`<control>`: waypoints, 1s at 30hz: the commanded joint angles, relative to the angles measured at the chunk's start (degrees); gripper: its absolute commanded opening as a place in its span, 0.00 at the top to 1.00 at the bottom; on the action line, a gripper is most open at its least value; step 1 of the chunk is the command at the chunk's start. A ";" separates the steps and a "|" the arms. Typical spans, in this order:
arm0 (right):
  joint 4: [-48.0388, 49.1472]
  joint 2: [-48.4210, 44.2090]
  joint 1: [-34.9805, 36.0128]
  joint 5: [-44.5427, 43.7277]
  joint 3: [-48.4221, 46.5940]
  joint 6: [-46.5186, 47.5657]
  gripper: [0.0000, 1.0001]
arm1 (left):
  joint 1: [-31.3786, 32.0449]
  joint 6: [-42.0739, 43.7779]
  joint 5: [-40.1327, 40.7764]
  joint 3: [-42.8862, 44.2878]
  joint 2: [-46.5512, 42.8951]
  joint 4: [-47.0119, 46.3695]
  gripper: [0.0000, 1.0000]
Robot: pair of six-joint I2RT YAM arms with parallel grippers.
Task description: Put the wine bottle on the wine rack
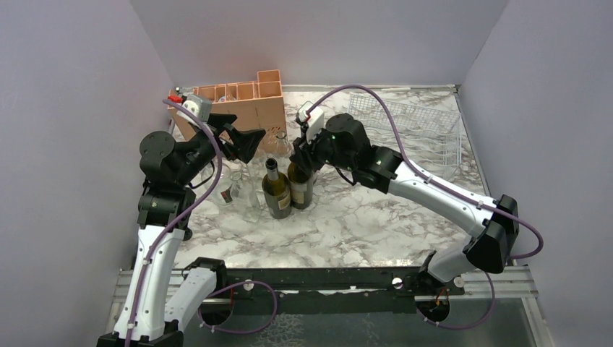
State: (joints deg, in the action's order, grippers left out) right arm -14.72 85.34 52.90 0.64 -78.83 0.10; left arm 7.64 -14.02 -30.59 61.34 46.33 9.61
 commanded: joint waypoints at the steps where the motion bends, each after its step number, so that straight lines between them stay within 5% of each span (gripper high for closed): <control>1: 4.46 0.55 0.49 -1.13 -0.31 2.48 0.59 | 0.44 0.32 -0.91 2.75 -1.38 0.32 0.01; 6: 3.77 -0.12 0.78 -1.68 -0.28 3.75 0.77 | 0.94 0.14 -3.04 3.55 -1.68 0.25 0.01; 16: 2.23 -11.54 0.95 -9.27 4.29 -0.22 0.95 | 3.93 -7.07 -18.73 5.27 -0.32 -7.59 0.08; 23: -1.58 -20.18 0.97 -17.07 8.00 -6.70 0.99 | 7.08 -13.06 -21.46 2.25 2.30 -15.33 0.08; 30: -8.81 -24.55 0.95 -24.46 8.80 -13.83 0.99 | 18.00 -15.40 -14.92 -4.27 5.53 -23.90 0.08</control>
State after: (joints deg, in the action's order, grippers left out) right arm -23.14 63.64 53.63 -17.02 -69.95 -7.79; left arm 19.97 -26.41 -48.80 60.93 49.76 -6.59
